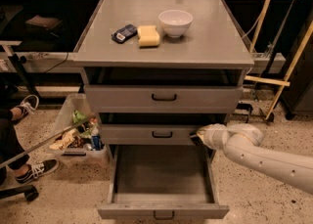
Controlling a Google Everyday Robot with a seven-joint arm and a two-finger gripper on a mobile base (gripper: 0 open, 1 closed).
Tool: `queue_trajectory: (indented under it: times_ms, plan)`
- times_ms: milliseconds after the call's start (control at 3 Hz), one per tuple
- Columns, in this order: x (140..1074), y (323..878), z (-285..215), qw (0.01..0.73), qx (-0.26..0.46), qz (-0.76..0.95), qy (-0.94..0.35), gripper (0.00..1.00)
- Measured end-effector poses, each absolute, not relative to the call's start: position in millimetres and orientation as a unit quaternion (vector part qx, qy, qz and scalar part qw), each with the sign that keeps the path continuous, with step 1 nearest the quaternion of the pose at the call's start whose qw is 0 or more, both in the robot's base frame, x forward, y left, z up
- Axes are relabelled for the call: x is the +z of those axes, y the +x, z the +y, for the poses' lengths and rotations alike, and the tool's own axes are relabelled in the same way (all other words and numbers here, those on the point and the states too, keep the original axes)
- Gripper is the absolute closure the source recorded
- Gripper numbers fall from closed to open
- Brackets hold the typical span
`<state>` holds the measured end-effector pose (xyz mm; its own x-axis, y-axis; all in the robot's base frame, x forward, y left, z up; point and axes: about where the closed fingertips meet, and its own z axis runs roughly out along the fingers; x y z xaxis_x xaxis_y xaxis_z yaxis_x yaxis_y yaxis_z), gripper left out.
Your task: Place rxbar chocolate into bottom drawer
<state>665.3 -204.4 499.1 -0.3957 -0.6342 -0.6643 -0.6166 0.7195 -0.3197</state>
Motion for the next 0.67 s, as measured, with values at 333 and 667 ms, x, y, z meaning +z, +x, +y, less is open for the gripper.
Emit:
queue_trajectory:
  times_ms: [333,667]
  plan:
    - [457.7,657.6,-195.7,0.392,0.006,0.839,-0.378,1.00]
    - [457.7,657.6,-195.7,0.392,0.006,0.839,-0.378,1.00]
